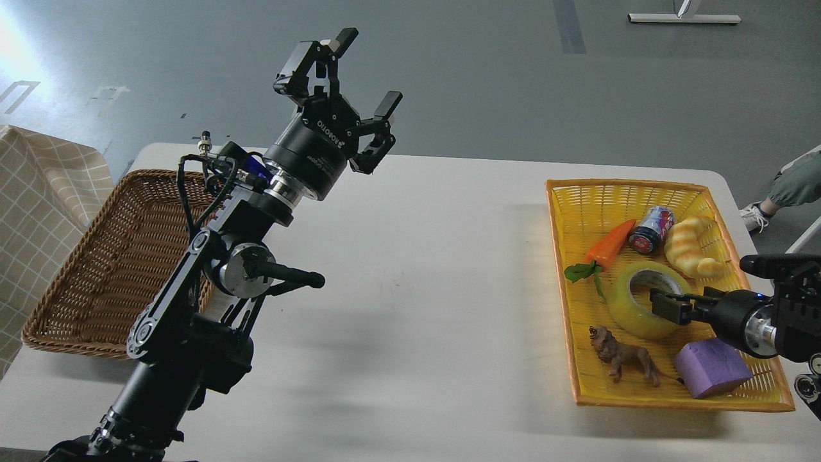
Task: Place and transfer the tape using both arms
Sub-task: 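Hook the right gripper into the tape roll's hole and grip it, then lift the tape roll out of the tray with the right gripper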
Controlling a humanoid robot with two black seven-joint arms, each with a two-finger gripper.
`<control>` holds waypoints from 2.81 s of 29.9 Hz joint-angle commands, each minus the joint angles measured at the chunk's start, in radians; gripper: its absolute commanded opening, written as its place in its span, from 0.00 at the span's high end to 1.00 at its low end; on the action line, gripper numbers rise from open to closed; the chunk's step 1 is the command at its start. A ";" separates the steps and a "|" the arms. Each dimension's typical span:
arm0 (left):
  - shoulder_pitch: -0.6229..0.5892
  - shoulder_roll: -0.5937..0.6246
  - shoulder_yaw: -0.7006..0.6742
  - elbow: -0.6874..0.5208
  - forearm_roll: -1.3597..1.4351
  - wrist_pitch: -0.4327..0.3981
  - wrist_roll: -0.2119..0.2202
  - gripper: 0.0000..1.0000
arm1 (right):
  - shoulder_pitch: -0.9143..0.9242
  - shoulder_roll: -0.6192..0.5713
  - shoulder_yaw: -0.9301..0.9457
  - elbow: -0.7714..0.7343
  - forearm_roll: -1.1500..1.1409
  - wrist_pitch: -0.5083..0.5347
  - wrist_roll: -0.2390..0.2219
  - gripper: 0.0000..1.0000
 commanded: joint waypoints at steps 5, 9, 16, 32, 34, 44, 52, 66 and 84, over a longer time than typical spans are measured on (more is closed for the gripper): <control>0.000 0.000 -0.001 0.000 0.000 0.000 0.000 0.02 | 0.001 0.000 0.003 0.000 -0.004 0.000 -0.003 0.49; 0.000 0.000 -0.001 0.001 0.000 0.000 0.000 0.02 | 0.012 -0.005 0.006 0.000 0.001 0.000 -0.001 0.58; 0.000 0.000 -0.010 0.003 0.000 0.000 0.000 0.02 | 0.014 -0.009 0.010 0.002 0.016 0.000 0.004 0.81; 0.000 0.000 -0.010 0.005 0.000 0.000 0.001 0.02 | 0.005 -0.005 0.007 0.011 0.034 0.000 0.043 0.89; 0.000 0.000 -0.010 0.005 -0.001 0.000 0.001 0.02 | 0.005 -0.011 0.007 0.011 0.062 0.000 0.045 0.89; 0.002 0.000 -0.010 0.008 -0.001 0.000 0.001 0.02 | 0.012 -0.060 0.012 0.015 0.111 0.000 0.082 0.89; 0.003 0.000 -0.012 0.006 0.000 0.002 0.001 0.02 | 0.031 -0.061 0.016 0.022 0.140 0.000 0.088 0.89; 0.006 0.000 -0.012 0.006 0.000 0.003 0.001 0.02 | 0.254 -0.083 0.013 0.038 0.189 0.000 0.088 0.89; 0.034 0.000 -0.041 0.003 0.002 0.003 0.001 0.02 | 0.544 0.101 -0.244 0.026 0.183 0.000 0.080 0.90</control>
